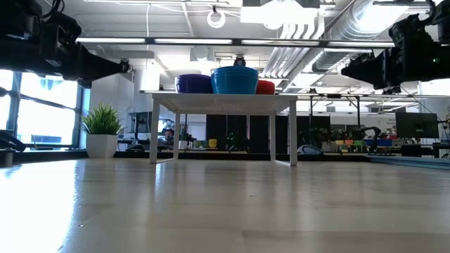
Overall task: Pick & Place Mini bowls
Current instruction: Return to Home Position
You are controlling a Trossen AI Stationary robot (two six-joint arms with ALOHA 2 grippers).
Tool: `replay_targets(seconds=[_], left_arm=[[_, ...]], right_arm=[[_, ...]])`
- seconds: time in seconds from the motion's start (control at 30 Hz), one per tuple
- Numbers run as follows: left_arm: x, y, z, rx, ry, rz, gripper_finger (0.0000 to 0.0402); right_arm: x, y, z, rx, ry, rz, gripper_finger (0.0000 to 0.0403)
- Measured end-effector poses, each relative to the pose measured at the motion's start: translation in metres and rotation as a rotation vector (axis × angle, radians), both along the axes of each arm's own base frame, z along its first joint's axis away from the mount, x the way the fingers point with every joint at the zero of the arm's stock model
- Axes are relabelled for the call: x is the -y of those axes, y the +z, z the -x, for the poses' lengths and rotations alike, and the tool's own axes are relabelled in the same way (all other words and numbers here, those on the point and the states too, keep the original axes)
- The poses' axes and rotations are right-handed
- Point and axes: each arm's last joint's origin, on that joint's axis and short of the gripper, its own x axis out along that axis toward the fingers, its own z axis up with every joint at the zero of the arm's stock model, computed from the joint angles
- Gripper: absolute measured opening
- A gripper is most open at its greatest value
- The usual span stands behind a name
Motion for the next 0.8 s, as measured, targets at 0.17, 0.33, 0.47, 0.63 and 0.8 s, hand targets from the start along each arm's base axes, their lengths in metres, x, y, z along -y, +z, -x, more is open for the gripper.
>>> replay_targets(seconds=[0.17, 0.33, 0.47, 0.63, 0.8], left_arm=[[0.0, 0.0, 0.0, 0.009, 0.008, 0.027, 0.0], [-0.001, -0.002, -0.001, -0.003, 0.008, 0.063, 0.0], [-0.001, -0.005, -0.004, -0.042, -0.001, 0.078, 0.0], [-0.001, -0.011, -0.008, -0.109, -0.019, 0.086, 0.0], [-0.001, -0.014, -0.01, -0.149, -0.021, 0.092, 0.0]], right_arm=[[0.003, -0.001, -0.001, 0.0, -0.081, -0.042, 0.0], [0.006, -0.003, -0.002, -0.016, -0.195, -0.072, 0.0], [0.006, -0.006, -0.004, -0.037, -0.179, -0.101, 0.0], [0.005, -0.008, -0.006, -0.042, -0.125, -0.142, 0.0001], [0.005, -0.008, -0.006, -0.043, -0.113, -0.14, 0.0001]])
